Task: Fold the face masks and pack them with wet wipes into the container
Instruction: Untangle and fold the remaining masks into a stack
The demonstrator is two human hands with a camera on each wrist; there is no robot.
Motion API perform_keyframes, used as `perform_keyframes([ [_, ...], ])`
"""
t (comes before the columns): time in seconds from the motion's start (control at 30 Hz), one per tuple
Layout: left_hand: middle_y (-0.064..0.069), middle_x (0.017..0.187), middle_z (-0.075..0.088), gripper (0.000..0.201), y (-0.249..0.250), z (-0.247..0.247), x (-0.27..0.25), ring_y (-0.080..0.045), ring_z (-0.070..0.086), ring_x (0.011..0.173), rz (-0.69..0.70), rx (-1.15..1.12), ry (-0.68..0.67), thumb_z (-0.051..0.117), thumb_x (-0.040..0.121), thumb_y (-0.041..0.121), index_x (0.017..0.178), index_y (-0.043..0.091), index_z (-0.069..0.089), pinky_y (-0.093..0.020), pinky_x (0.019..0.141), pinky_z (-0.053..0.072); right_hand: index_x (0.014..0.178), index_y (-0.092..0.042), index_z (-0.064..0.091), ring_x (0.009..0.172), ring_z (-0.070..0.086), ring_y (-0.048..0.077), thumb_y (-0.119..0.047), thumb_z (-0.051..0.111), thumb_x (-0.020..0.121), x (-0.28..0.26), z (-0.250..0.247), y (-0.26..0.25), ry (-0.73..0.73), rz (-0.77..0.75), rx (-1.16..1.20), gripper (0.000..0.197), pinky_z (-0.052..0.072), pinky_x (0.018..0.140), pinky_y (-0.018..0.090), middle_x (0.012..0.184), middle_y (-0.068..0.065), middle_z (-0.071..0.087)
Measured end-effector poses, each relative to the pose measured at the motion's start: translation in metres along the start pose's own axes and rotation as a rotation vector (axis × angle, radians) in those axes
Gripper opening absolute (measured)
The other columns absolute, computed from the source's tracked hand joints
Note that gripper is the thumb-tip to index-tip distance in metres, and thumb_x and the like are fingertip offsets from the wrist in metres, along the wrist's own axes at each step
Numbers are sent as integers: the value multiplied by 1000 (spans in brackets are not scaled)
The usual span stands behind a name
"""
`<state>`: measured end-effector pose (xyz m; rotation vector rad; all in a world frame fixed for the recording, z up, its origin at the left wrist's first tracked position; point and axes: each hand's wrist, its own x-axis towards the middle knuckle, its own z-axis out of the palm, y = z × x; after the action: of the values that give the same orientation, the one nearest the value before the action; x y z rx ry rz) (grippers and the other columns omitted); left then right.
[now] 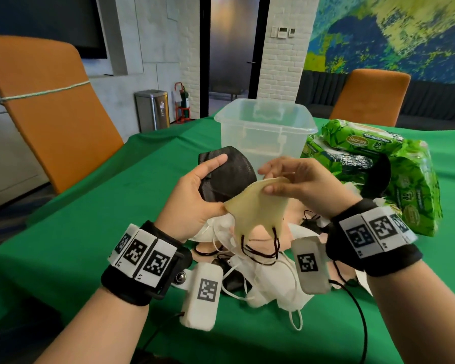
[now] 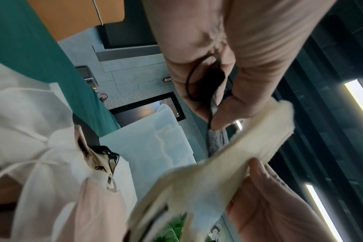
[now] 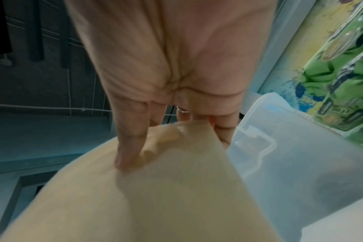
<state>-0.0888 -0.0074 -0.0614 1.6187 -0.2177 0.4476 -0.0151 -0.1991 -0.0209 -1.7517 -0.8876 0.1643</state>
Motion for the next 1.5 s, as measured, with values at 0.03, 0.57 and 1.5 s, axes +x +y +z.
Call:
perform_keyframes([
  [0.03, 4, 127, 58, 81, 0, 1, 0, -7, 57, 116, 6, 2, -25, 74, 63, -17, 123, 30, 49, -27, 99, 46, 62, -27, 65, 81, 58, 12, -19, 71, 63, 3, 3, -1, -8, -3, 5, 9, 47, 78, 27, 88, -5, 65],
  [0.57, -13, 155, 10, 52, 7, 4, -1, -28, 16, 135, 105, 861, 184, 66, 73, 7, 119, 32, 63, -35, 108, 19, 70, -12, 58, 55, 56, 7, 0, 66, 75, 16, 12, -5, 41, 10, 125, 16, 44, 54, 17, 59, -6, 64],
  [1.5, 5, 73, 71, 32, 7, 7, 5, -5, 65, 69, 60, 63, 254, 63, 82, -6, 92, 23, 54, -22, 69, 54, 71, -14, 60, 55, 54, 5, 1, 64, 78, 8, 1, -11, 3, 1, 17, 17, 45, 55, 14, 58, -9, 62],
])
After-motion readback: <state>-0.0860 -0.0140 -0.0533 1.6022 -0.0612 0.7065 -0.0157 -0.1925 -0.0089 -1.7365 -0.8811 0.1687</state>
